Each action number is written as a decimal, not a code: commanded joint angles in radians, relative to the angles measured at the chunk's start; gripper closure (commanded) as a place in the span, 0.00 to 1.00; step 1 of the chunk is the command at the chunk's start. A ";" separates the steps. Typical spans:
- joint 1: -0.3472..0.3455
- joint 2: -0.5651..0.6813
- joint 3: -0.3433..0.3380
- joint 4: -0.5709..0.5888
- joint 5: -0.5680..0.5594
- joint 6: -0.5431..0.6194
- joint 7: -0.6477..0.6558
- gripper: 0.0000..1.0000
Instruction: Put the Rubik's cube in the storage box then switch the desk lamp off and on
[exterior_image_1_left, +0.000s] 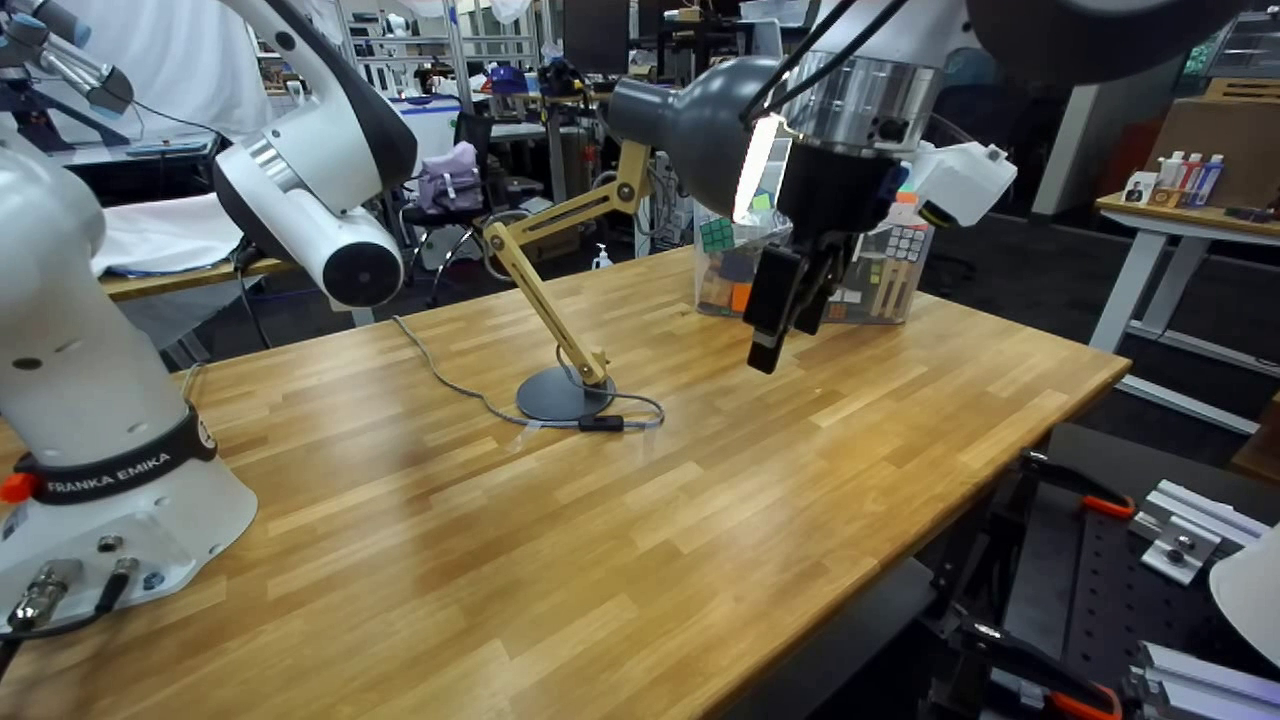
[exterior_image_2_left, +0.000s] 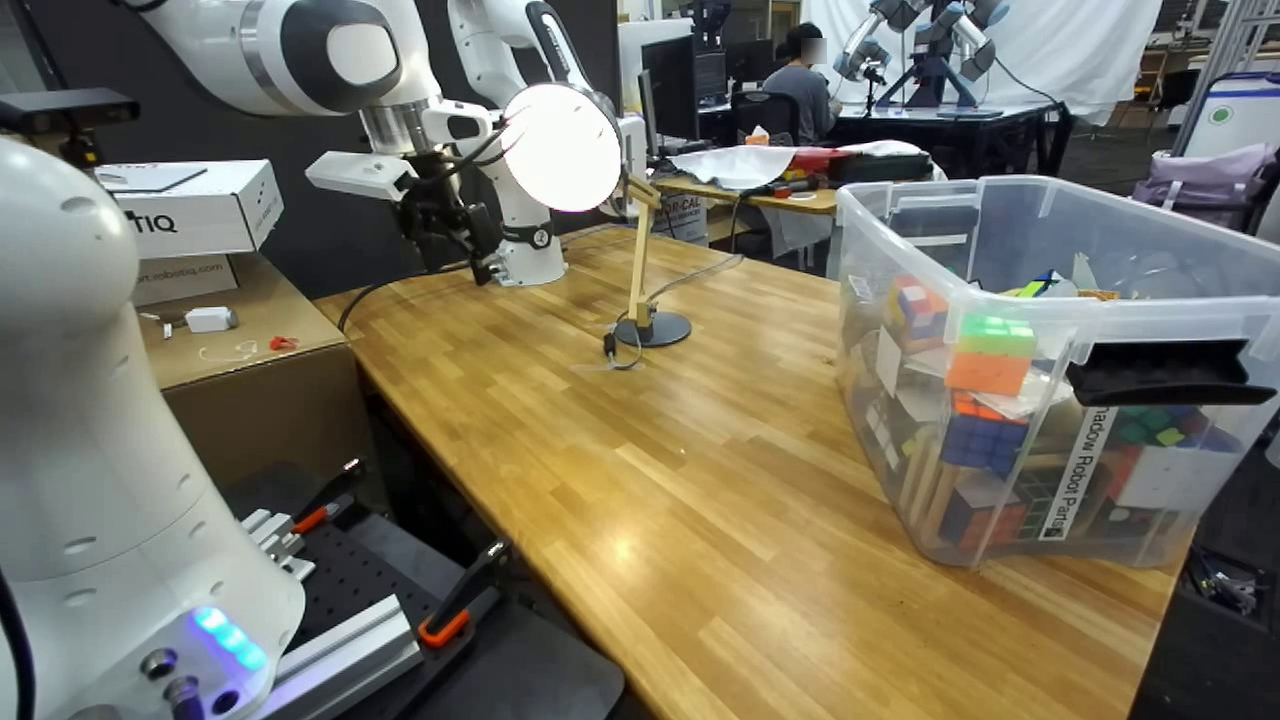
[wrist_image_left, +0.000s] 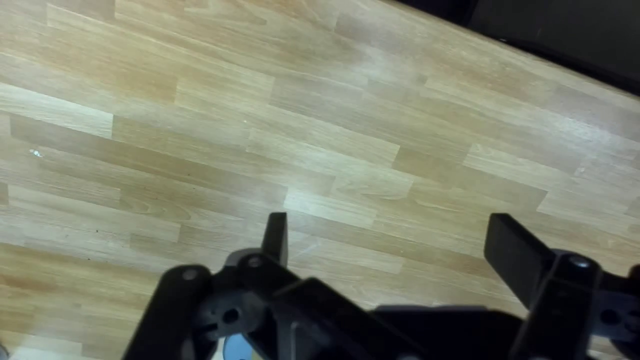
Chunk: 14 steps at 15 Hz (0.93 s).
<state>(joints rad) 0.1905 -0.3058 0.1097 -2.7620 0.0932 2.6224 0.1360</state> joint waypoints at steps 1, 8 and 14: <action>-0.001 0.006 0.011 0.005 0.020 -0.001 -0.014 0.00; 0.117 0.041 0.084 0.016 0.113 0.034 -0.027 0.00; 0.146 0.098 0.134 0.094 0.032 0.007 -0.102 0.00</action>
<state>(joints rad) 0.3517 -0.2583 0.2459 -2.7206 0.1626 2.6400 0.1150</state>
